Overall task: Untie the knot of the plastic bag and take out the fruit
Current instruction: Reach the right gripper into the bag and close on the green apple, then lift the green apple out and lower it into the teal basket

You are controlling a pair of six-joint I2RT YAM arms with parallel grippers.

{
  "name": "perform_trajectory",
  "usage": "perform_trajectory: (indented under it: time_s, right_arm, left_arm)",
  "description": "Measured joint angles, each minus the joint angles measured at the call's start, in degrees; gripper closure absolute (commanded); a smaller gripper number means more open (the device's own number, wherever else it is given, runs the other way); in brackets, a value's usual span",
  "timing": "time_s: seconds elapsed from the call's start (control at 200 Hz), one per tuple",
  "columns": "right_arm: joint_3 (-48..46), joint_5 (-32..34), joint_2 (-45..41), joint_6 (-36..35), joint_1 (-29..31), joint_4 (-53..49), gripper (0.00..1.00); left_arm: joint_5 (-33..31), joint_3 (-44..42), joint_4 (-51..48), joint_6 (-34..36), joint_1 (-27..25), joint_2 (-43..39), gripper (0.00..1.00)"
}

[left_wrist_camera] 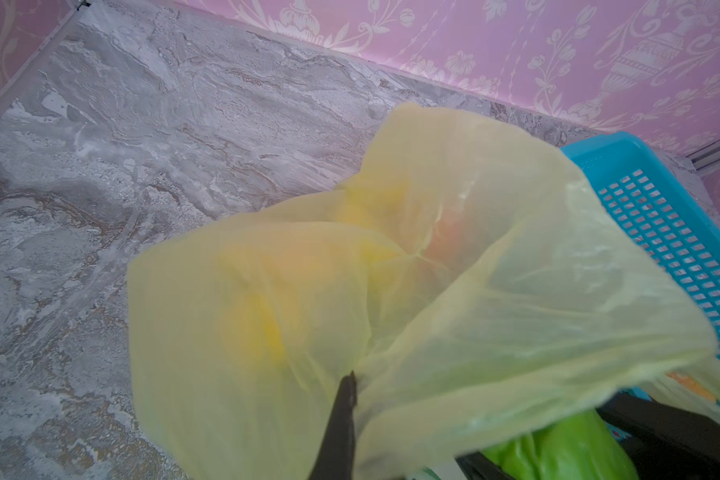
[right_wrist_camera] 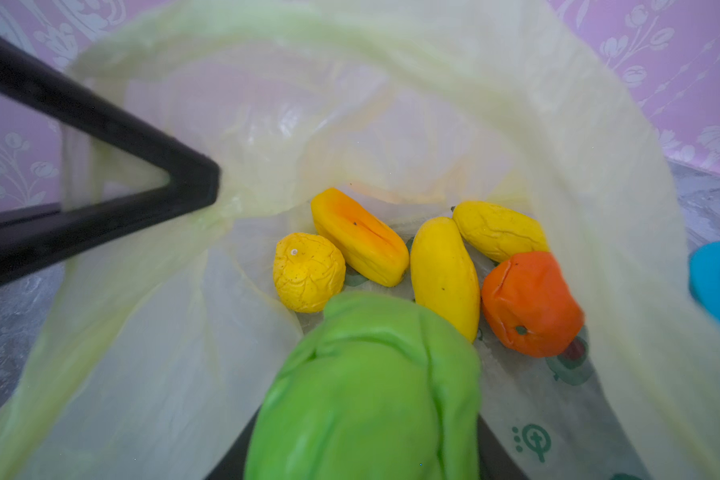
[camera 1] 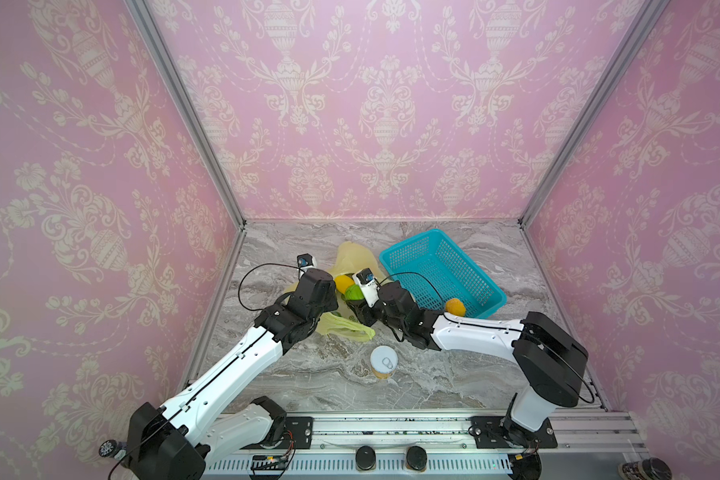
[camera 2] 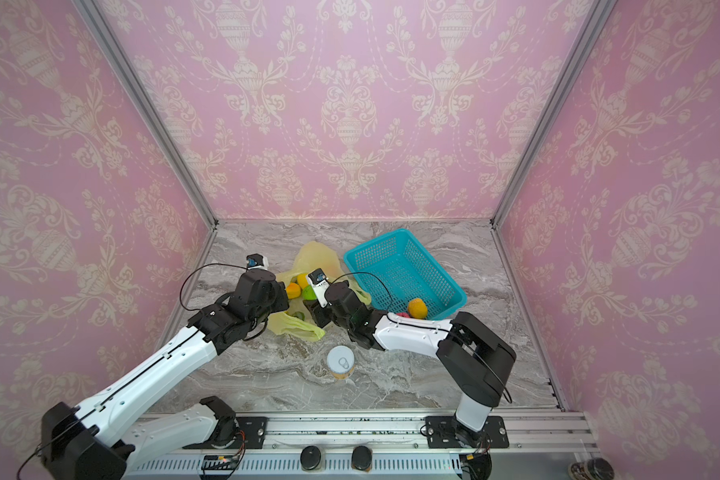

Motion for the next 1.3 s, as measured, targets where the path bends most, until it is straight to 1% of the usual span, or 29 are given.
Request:
perform_trajectory:
  time_s: [0.105,0.25,0.315,0.375,0.415,0.515,0.61,0.701,0.811,0.931,1.011,1.046,1.076,1.171,1.301]
  right_arm:
    - [-3.21,-0.9,-3.82,0.79,0.94,0.17,0.8]
    - [-5.84,-1.2,-11.56,1.51,2.4,-1.29,0.81]
    - [-5.99,-0.44,-15.54,2.47,2.47,-2.69,0.84]
    - [-5.99,0.9,-18.86,3.54,2.47,-4.5,0.81]
    - [-5.99,1.88,-21.27,4.5,2.34,-6.23,0.82]
    - [-5.92,3.85,-26.82,8.48,1.6,-11.89,0.88]
    - [-5.92,6.32,-31.54,13.35,-0.26,-18.03,0.88]
    - [-5.46,9.11,-35.58,17.35,-2.47,-24.76,0.9]
    - [-3.26,12.09,-38.34,22.32,-6.47,-32.48,0.89]
    - [-0.98,12.31,-38.01,26.84,-14.21,-38.77,0.91]
    - [1.68,11.34,-34.45,28.55,-20.39,-43.06,0.96]
    - [2.95,11.04,-32.3,28.79,-22.64,-44.5,0.96]
    - [3.82,11.06,-30.25,28.74,-24.26,-45.42,0.93]
    - [4.13,12.74,-25.18,27.1,-26.84,-46.42,0.88]
    - [3.37,15.23,-19.3,23.28,-28.85,-45.72,0.92]
  left_arm:
    - [-0.15,0.0,0.0,0.17,0.0,0.0,1.0]
    - [-1.7,0.0,0.0,0.63,0.07,0.11,1.0]
    - [-2.91,0.0,-0.11,0.68,0.22,0.35,1.0]
    - [-3.69,0.0,-0.22,0.68,0.46,0.5,1.0]
    - [-4.15,0.0,-0.37,0.7,0.66,0.55,1.0]
    - [-5.18,0.0,-0.66,0.9,0.76,0.48,1.0]
    - [-6.05,0.0,-0.81,1.51,0.76,0.0,1.0]
    - [-6.56,0.0,-0.81,1.99,0.79,-0.76,1.0]
    - [-7.41,0.0,-0.83,2.47,0.81,-0.92,1.0]
    - [-7.87,0.0,-0.76,3.28,0.81,-0.61,1.0]
    - [-7.91,0.0,-0.76,3.63,1.03,0.26,1.0]
    - [-7.91,0.0,-0.76,3.67,1.09,0.72,1.0]
    - [-7.91,0.0,-0.79,3.69,1.11,1.2,1.0]
    - [-7.91,0.0,-0.7,4.02,1.11,2.23,1.0]
    - [-9.77,0.0,0.04,3.32,1.11,3.32,1.0]
